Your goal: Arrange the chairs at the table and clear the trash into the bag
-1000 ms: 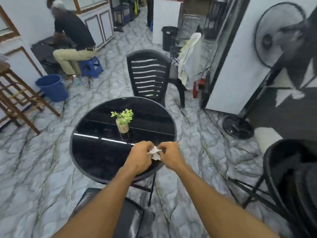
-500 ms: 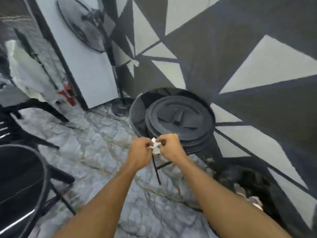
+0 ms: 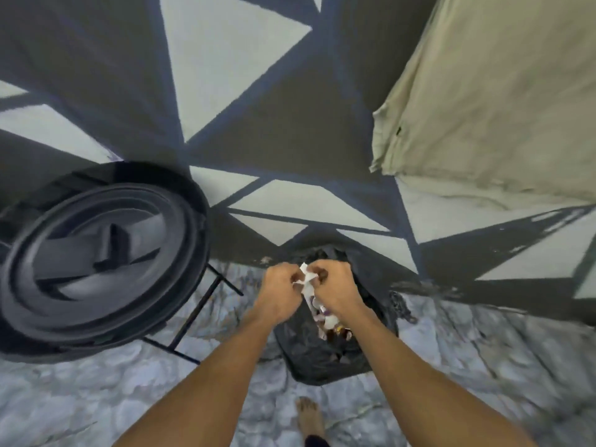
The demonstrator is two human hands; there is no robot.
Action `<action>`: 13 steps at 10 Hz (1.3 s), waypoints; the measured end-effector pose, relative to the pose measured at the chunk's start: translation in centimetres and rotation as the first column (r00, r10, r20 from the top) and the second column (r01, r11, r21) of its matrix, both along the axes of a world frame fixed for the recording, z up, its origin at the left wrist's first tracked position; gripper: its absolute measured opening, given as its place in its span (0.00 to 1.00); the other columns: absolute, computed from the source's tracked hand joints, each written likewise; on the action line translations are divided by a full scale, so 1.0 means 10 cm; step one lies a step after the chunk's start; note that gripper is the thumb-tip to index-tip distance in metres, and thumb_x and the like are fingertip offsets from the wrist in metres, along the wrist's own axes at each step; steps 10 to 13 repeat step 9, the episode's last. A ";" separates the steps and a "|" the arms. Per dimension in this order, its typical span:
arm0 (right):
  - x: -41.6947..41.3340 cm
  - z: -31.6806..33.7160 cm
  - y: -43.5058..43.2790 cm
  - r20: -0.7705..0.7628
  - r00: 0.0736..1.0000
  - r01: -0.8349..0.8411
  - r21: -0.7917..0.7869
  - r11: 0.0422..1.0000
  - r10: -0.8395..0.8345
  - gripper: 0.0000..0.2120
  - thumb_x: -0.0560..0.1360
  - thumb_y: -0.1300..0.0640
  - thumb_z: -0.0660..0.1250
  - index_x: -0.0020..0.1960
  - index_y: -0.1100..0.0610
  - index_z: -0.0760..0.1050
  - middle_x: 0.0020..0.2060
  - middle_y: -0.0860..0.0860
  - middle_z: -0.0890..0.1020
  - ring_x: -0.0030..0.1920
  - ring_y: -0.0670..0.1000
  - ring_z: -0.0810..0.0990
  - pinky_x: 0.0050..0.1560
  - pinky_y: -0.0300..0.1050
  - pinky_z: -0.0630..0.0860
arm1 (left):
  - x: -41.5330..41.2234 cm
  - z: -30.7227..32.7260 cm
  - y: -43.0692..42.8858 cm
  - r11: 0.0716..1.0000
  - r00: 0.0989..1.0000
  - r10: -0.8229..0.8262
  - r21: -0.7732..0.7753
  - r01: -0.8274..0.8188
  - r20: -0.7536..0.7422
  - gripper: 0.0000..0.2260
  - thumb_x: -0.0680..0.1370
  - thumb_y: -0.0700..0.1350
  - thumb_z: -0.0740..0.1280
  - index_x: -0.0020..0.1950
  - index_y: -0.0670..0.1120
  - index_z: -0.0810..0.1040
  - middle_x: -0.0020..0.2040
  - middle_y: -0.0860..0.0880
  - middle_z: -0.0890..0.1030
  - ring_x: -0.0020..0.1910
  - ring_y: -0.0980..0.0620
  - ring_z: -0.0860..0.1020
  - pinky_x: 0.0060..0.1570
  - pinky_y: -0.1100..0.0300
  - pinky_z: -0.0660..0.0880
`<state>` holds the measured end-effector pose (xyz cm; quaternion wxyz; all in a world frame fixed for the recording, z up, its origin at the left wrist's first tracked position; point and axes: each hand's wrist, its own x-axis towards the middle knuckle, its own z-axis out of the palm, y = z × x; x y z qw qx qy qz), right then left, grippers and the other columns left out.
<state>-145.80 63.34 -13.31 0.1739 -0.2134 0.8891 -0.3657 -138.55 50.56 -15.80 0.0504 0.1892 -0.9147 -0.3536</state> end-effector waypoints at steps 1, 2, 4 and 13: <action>-0.41 -0.23 0.36 0.024 0.999 0.040 0.078 0.996 -0.042 0.09 0.72 0.68 0.67 0.45 0.61 0.86 0.43 0.56 0.87 0.46 0.56 0.84 0.49 0.51 0.80 | -0.50 -0.24 0.30 0.997 0.995 -0.078 0.009 0.077 0.070 0.03 0.70 0.37 0.68 0.36 0.41 0.81 0.37 0.44 0.82 0.36 0.45 0.78 0.37 0.50 0.74; -0.70 -0.43 0.59 0.011 0.996 0.089 0.103 0.991 -0.090 0.09 0.72 0.69 0.67 0.44 0.62 0.86 0.42 0.57 0.87 0.45 0.56 0.84 0.48 0.49 0.79 | -0.84 -0.37 0.51 0.992 0.988 -0.127 0.037 0.124 0.092 0.04 0.68 0.34 0.68 0.34 0.40 0.80 0.34 0.43 0.81 0.33 0.48 0.75 0.33 0.54 0.70; -1.03 -0.62 0.73 0.074 0.986 0.137 0.146 0.980 -0.149 0.11 0.72 0.68 0.66 0.46 0.60 0.86 0.43 0.57 0.87 0.46 0.57 0.84 0.50 0.51 0.80 | -1.23 -0.50 0.62 0.984 0.976 -0.169 0.073 0.160 0.135 0.08 0.72 0.45 0.65 0.39 0.42 0.81 0.38 0.45 0.81 0.38 0.46 0.77 0.37 0.52 0.74; -0.98 -0.79 0.85 0.095 0.992 0.062 0.168 0.984 -0.079 0.15 0.70 0.65 0.69 0.54 0.55 0.85 0.49 0.53 0.86 0.49 0.55 0.83 0.50 0.49 0.80 | -1.14 -0.48 0.60 0.980 0.964 -0.192 0.088 0.178 0.185 0.08 0.71 0.44 0.69 0.47 0.43 0.82 0.42 0.45 0.84 0.42 0.43 0.81 0.42 0.46 0.80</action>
